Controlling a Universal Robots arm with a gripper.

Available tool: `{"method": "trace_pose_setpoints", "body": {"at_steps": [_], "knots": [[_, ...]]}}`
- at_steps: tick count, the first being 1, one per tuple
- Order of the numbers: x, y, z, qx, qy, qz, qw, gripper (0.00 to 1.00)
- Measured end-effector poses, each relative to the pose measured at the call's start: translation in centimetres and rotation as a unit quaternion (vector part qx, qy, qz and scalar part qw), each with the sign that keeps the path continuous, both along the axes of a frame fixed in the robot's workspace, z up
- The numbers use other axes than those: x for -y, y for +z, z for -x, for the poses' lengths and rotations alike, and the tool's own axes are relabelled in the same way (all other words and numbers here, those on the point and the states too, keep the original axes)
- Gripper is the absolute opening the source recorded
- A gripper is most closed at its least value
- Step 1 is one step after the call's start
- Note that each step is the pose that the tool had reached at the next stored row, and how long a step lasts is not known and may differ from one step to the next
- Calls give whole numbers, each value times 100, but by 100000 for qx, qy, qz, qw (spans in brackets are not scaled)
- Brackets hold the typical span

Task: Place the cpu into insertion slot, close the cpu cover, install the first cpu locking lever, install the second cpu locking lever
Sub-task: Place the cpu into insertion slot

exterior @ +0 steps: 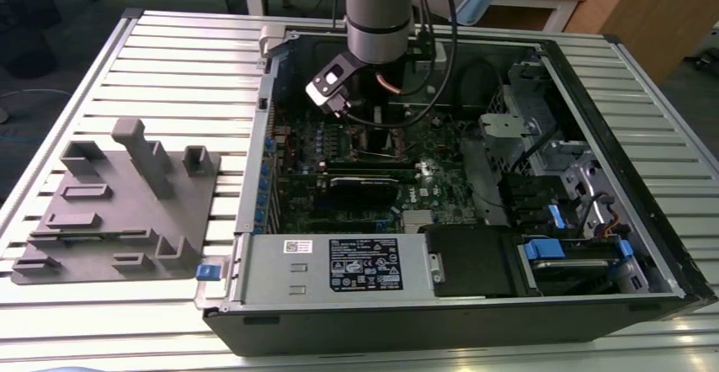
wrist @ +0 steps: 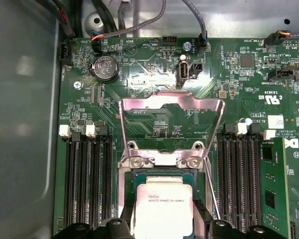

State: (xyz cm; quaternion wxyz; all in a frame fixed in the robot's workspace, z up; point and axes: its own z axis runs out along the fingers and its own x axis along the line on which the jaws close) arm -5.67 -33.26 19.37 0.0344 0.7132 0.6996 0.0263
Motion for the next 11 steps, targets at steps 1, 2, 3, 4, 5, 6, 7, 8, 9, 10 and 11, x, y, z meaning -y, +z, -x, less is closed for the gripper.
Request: {"method": "trace_pose_setpoints", "body": {"at_steps": [1,2,3,4,5,6,7,8,9,10,11], "knots": [[0,-5,0,2,0,-3,100000,54],[0,-12,0,2,-11,-1,100000,54],[1,-16,1,-15,-27,24,100000,54],[1,-17,2,-20,-37,36,100000,54],[1,-18,2,-23,-39,34,100000,54],[1,-19,2,-21,-40,28,100000,54],[1,-20,1,-14,-38,21,100000,54],[0,-21,1,-8,-38,12,100000,54],[0,-21,1,-5,-39,5,100000,54],[0,-21,1,-4,-39,6,100000,54],[0,-21,1,-3,-39,4,100000,54]]}}
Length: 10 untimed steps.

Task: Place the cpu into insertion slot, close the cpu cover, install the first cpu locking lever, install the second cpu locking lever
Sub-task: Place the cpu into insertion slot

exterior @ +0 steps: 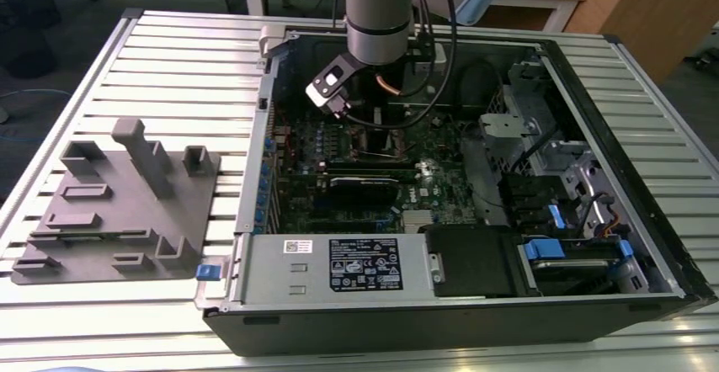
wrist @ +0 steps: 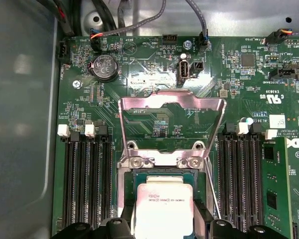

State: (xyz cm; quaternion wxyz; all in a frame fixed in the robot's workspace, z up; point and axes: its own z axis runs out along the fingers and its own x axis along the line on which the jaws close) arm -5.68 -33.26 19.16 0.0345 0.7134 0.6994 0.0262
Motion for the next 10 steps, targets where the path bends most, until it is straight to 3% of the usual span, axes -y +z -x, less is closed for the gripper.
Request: {"method": "trace_pose_setpoints", "body": {"at_steps": [10], "knots": [[0,-12,0,-3,-1,2,100000,54]]}}
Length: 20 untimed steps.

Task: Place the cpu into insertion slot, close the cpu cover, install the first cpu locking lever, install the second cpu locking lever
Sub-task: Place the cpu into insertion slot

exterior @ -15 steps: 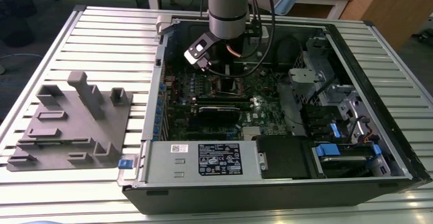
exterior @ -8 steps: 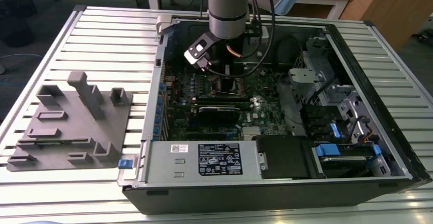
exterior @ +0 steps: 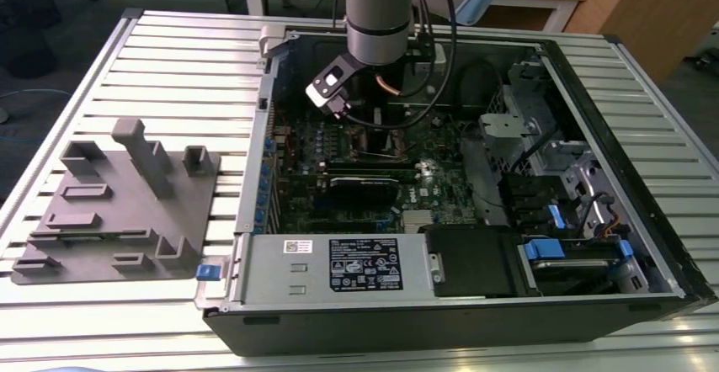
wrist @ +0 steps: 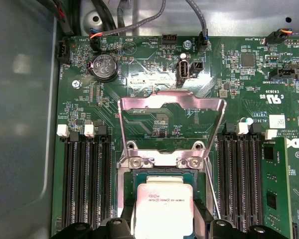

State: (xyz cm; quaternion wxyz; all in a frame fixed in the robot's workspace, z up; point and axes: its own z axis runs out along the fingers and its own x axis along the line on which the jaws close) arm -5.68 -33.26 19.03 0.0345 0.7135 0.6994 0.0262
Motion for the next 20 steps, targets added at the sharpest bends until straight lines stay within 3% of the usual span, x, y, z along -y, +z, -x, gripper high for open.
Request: {"method": "trace_pose_setpoints", "body": {"at_steps": [20], "knots": [[3,-12,2,-23,3,39,100000,54]]}}
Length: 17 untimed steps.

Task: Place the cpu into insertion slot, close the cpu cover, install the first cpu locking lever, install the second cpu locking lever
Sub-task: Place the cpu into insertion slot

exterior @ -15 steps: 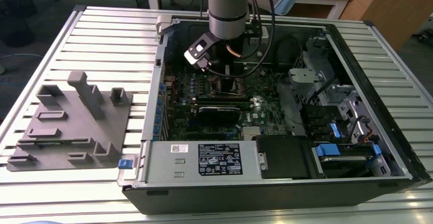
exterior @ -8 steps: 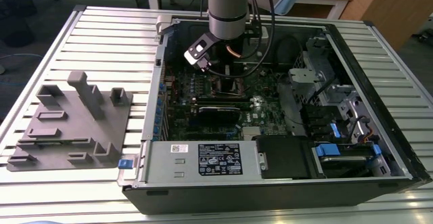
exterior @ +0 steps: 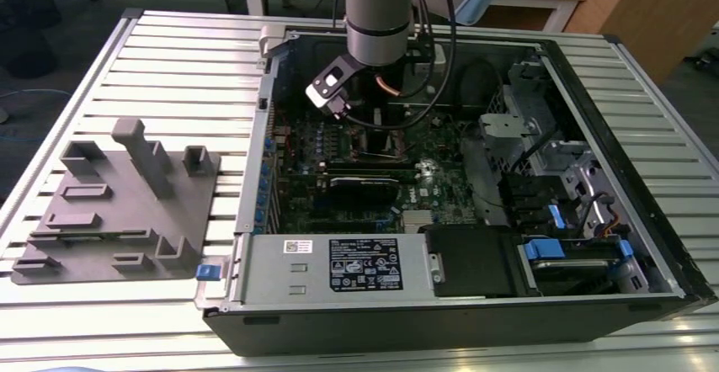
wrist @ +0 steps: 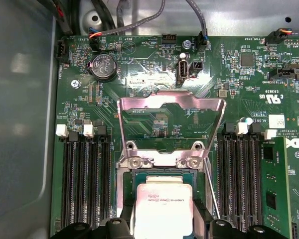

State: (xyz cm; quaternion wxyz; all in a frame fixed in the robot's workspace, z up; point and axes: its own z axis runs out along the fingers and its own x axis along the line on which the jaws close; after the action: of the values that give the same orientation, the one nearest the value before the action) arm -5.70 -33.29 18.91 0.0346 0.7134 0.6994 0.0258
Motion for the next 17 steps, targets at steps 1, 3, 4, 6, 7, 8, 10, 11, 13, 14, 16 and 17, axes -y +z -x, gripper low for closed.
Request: {"method": "trace_pose_setpoints", "body": {"at_steps": [1,3,4,6,7,8,10,11,13,14,16,17], "knots": [[-1,-2,0,20,-2,-26,100000,54],[-3,-6,-2,46,1,-68,100000,55],[-3,-6,-2,41,-1,-60,100000,59],[-4,-1,-3,39,-1,-58,100000,59],[-5,6,-3,62,1,-97,100000,59],[-5,13,-3,67,-1,-116,100000,59],[-3,42,-2,25,-5,-45,100000,59],[-4,59,-2,36,-4,-57,100000,59],[-3,84,-2,29,-5,-49,100000,59],[-3,92,-2,27,-4,-44,100000,59],[-4,99,-3,27,-4,-49,100000,59],[-4,99,-3,30,-2,-56,100000,59]]}}
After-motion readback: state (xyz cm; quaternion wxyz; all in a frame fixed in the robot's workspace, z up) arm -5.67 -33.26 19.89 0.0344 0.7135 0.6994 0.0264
